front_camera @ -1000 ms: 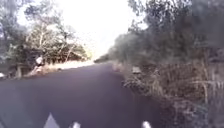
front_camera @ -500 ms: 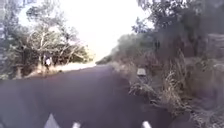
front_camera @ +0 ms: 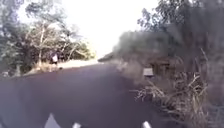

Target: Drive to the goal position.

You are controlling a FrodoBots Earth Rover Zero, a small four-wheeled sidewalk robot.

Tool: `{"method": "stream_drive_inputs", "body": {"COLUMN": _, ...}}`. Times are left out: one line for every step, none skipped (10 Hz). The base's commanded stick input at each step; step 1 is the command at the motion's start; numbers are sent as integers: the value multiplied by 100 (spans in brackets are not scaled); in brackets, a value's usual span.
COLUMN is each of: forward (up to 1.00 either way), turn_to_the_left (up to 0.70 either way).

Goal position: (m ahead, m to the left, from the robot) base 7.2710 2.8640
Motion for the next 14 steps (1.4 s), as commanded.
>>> {"method": "stream_drive_inputs", "body": {"forward": 85, "turn_to_the_left": 0}}
{"method": "stream_drive_inputs", "body": {"forward": 85, "turn_to_the_left": 0}}
{"method": "stream_drive_inputs", "body": {"forward": 85, "turn_to_the_left": 0}}
{"method": "stream_drive_inputs", "body": {"forward": 85, "turn_to_the_left": 0}}
{"method": "stream_drive_inputs", "body": {"forward": 85, "turn_to_the_left": 0}}
{"method": "stream_drive_inputs", "body": {"forward": 85, "turn_to_the_left": 0}}
{"method": "stream_drive_inputs", "body": {"forward": 85, "turn_to_the_left": 0}}
{"method": "stream_drive_inputs", "body": {"forward": 85, "turn_to_the_left": 0}}
{"method": "stream_drive_inputs", "body": {"forward": 85, "turn_to_the_left": 0}}
{"method": "stream_drive_inputs", "body": {"forward": 85, "turn_to_the_left": 0}}
{"method": "stream_drive_inputs", "body": {"forward": 85, "turn_to_the_left": 0}}
{"method": "stream_drive_inputs", "body": {"forward": 85, "turn_to_the_left": 0}}
{"method": "stream_drive_inputs", "body": {"forward": 85, "turn_to_the_left": 0}}
{"method": "stream_drive_inputs", "body": {"forward": 85, "turn_to_the_left": 0}}
